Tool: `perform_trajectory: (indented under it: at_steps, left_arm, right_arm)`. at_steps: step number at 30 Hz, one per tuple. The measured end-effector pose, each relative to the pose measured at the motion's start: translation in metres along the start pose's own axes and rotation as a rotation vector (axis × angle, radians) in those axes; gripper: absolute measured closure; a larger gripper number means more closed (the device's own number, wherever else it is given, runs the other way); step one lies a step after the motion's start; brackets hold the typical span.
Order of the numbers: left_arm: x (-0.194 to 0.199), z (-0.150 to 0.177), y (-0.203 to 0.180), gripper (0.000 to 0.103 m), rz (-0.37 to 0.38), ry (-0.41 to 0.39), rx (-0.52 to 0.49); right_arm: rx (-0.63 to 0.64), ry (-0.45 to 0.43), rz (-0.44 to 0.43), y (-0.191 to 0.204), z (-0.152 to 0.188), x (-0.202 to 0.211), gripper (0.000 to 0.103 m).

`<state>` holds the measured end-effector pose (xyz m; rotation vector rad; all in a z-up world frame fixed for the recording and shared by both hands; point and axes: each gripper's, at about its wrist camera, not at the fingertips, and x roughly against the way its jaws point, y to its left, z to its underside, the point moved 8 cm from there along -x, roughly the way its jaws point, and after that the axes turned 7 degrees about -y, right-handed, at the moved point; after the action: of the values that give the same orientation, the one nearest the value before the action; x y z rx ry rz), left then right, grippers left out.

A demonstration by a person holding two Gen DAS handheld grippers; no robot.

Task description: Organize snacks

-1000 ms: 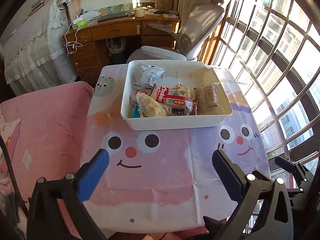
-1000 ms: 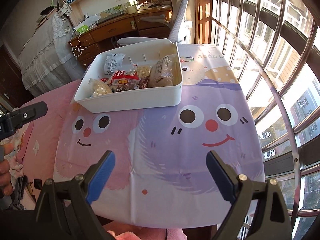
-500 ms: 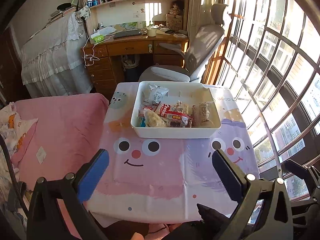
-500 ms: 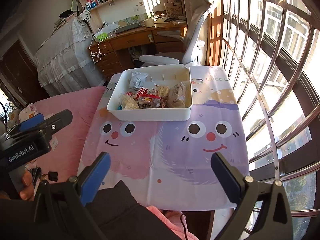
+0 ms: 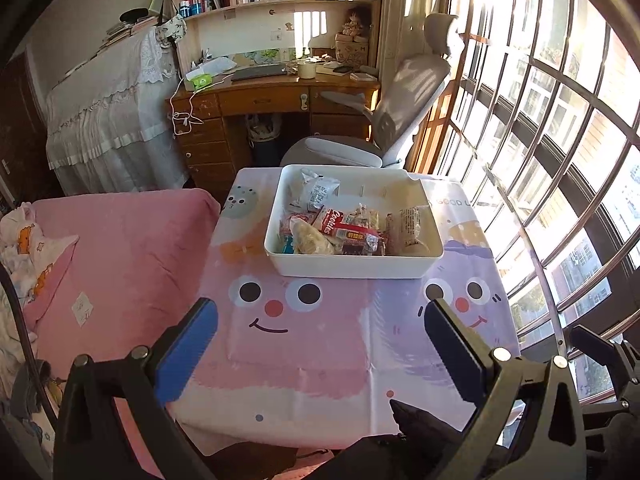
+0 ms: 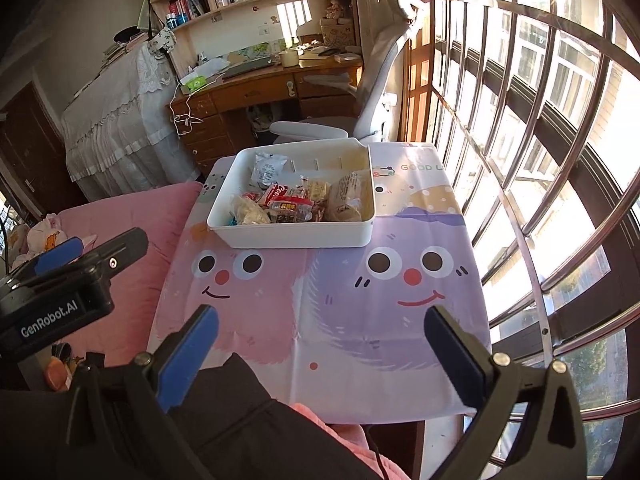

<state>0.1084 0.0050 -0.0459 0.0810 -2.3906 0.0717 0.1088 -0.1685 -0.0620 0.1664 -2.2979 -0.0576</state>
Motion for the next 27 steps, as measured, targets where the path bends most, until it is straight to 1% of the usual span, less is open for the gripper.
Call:
perform_trajectory:
  at_steps: [7, 27]
  left_arm:
    - [-0.0003, 0.0008, -0.0004, 0.0, 0.002, 0.007, -0.016]
    - [-0.0018, 0.0019, -0.0024, 0.0, 0.013, 0.014, -0.022]
  right_arm:
    - [-0.022, 0.017, 0.004, -0.0001, 0.0031, -0.0054, 0.0]
    - [-0.027, 0.045, 0.017, -0.0027, 0.0093, -0.0111, 0.0]
